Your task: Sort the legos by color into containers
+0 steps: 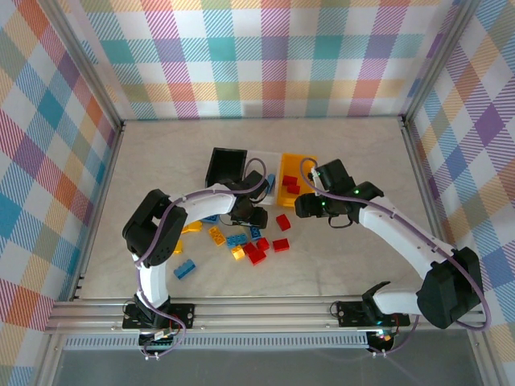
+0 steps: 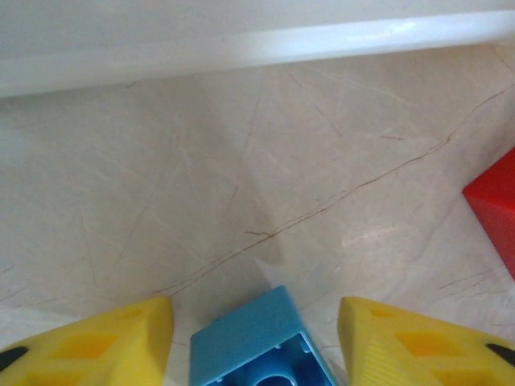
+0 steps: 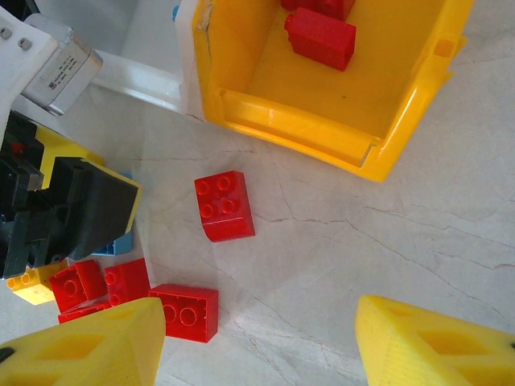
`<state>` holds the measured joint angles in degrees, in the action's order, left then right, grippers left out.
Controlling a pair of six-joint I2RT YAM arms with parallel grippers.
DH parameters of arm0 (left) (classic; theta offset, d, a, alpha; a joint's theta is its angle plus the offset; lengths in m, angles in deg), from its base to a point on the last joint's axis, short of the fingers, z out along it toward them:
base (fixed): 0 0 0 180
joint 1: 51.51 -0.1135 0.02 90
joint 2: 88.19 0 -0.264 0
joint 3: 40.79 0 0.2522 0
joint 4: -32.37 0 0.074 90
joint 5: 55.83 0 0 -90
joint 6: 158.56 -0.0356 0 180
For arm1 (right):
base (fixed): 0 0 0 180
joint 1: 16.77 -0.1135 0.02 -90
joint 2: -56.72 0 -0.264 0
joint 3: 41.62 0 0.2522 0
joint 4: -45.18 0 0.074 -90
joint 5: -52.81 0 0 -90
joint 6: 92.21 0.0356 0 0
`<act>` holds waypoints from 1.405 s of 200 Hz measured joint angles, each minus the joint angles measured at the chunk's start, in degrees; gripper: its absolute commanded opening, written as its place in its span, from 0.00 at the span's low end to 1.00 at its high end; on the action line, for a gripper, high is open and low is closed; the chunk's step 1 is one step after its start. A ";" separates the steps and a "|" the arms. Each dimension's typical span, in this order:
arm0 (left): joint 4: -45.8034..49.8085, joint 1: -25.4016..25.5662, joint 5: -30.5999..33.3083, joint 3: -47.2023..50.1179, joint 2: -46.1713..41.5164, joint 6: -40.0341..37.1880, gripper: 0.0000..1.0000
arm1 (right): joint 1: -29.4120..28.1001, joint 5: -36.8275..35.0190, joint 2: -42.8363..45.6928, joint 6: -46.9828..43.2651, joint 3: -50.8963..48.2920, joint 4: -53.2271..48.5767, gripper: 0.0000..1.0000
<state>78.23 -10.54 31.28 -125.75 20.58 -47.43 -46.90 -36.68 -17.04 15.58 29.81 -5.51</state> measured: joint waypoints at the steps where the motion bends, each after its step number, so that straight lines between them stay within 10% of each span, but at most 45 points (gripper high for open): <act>1: 0.02 0.00 0.00 0.00 0.02 0.09 0.47 | 0.00 0.00 0.02 0.00 0.00 0.00 0.64; 218: 11.87 -0.79 4.37 -18.91 0.24 -4.72 0.43 | 0.00 0.09 0.13 0.68 -0.94 0.92 0.64; 281: 12.13 -1.01 4.48 -14.47 -0.26 -4.11 0.60 | 0.00 1.14 0.85 0.96 -3.96 1.53 0.64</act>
<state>90.36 -11.55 35.76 -140.22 20.32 -51.54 -46.90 -35.54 -16.18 16.54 25.86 -3.98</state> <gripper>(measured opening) 0.581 0.638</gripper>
